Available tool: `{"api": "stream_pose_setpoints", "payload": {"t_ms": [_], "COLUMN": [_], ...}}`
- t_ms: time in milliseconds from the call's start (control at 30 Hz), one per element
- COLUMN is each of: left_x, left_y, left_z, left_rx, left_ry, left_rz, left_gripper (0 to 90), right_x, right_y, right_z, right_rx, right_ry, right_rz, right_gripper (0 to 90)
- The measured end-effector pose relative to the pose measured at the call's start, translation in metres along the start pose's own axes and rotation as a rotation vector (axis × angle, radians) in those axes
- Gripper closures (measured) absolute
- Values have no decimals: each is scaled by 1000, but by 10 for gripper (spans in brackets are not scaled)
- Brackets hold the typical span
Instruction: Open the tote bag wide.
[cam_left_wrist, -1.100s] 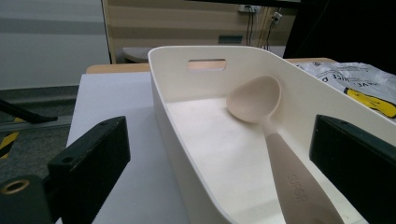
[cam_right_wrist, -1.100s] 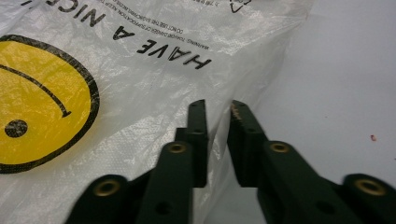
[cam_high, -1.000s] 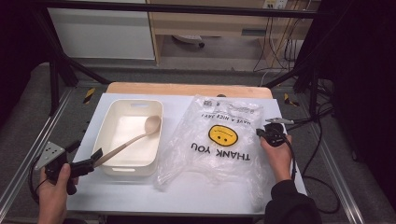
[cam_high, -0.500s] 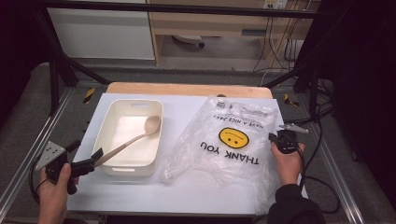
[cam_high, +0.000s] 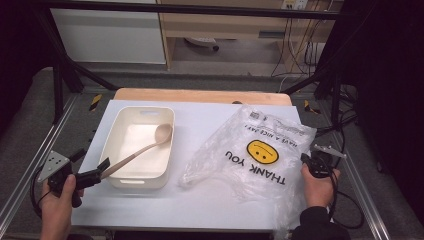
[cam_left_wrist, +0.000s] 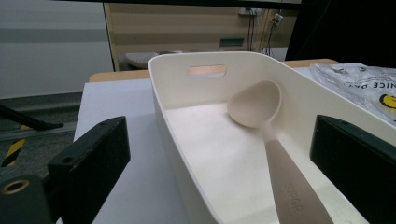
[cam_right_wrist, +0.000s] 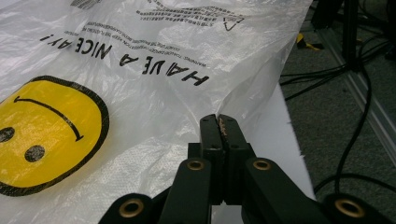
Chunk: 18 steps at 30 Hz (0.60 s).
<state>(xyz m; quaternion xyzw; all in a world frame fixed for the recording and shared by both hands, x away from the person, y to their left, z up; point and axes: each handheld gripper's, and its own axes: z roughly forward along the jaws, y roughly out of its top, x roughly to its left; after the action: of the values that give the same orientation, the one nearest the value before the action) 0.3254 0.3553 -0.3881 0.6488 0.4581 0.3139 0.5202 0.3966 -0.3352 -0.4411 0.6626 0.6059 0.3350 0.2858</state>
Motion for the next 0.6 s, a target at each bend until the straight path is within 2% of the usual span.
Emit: {"api": "stream_pose_setpoints", "payload": {"t_ms": [67, 133, 233, 333, 433, 600], "left_x": [-1, -1, -3, -5, -8, -14], "left_y": [1, 1, 2, 6, 12, 26], "left_z": [0, 1, 2, 1, 1, 6], "left_rx": [4, 3, 4, -2, 0, 12], "left_ry": [-2, -5, -9, -11, -16, -31], "left_rz": [8, 11, 14, 17, 33, 54], "left_gripper": [43, 43, 45, 41, 38, 42], "right_x": [6, 11, 14, 20, 28, 44], "right_y": [-1, 0, 1, 7, 13, 20], "right_z": [0, 0, 0, -8, -21, -36], "right_rx": [6, 10, 6, 2, -31, -43], "right_ry": [12, 22, 57, 72, 57, 127], "right_rz": [5, -23, -38, -95, -165, -244], "right_gripper": [900, 854, 648, 437, 294, 151]}}
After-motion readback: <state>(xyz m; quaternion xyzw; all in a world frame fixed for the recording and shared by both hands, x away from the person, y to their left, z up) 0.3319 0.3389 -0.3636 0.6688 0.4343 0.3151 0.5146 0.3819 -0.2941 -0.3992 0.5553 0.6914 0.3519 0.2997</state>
